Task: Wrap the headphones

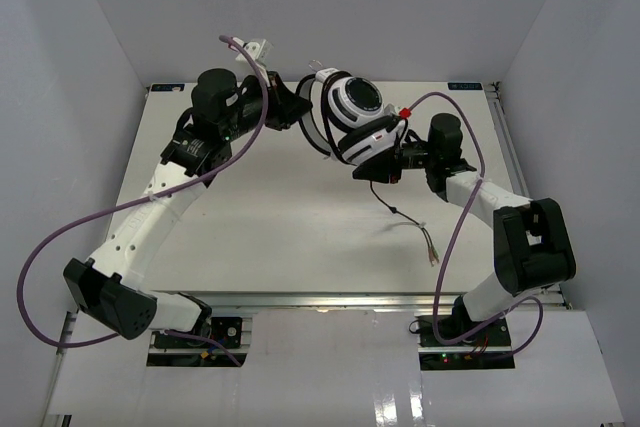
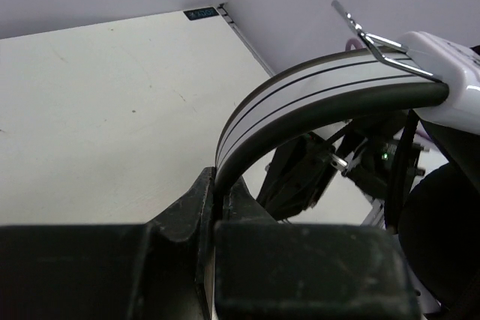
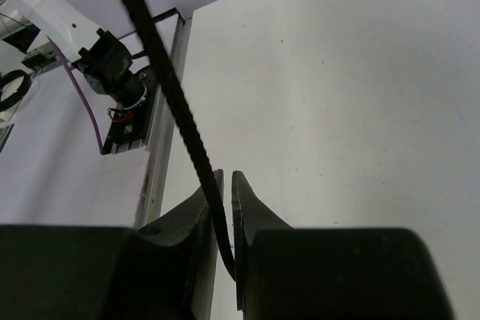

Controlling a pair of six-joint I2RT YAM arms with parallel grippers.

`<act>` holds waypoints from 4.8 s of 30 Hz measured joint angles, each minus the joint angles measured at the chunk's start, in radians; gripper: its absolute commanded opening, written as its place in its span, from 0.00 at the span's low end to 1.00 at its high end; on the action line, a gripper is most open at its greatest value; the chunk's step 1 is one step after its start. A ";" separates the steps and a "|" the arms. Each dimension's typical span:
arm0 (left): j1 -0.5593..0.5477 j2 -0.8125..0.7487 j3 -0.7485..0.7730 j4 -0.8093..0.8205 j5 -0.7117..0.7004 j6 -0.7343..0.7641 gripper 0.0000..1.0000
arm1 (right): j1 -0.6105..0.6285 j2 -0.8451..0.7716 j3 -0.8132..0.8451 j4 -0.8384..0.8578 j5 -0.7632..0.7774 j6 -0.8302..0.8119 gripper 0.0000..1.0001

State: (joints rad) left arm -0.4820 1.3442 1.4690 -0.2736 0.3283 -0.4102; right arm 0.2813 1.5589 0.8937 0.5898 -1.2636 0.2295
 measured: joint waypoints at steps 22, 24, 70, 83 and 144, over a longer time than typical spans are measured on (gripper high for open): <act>0.015 0.047 -0.069 -0.030 -0.719 0.034 0.00 | 0.176 -0.307 -0.003 -0.331 0.175 -0.220 0.08; 0.021 0.060 -0.106 -0.053 -0.732 0.078 0.00 | 0.199 -0.317 0.075 -0.492 0.275 -0.351 0.08; -0.064 0.102 -0.234 -0.310 -0.166 0.469 0.00 | -0.008 -0.125 0.254 -0.833 0.426 -0.754 0.80; -0.063 0.054 -0.105 -0.276 -0.155 0.351 0.00 | -0.018 -0.029 -0.056 -0.468 0.371 -0.363 0.95; 0.061 0.501 -0.262 -0.110 -0.392 -0.517 0.95 | -0.066 0.319 -0.059 -0.158 0.400 0.139 0.76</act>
State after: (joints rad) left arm -0.4206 1.8456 1.2066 -0.3839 -0.0632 -0.9274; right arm 0.2152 1.8779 0.8347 0.4317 -0.8635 0.3683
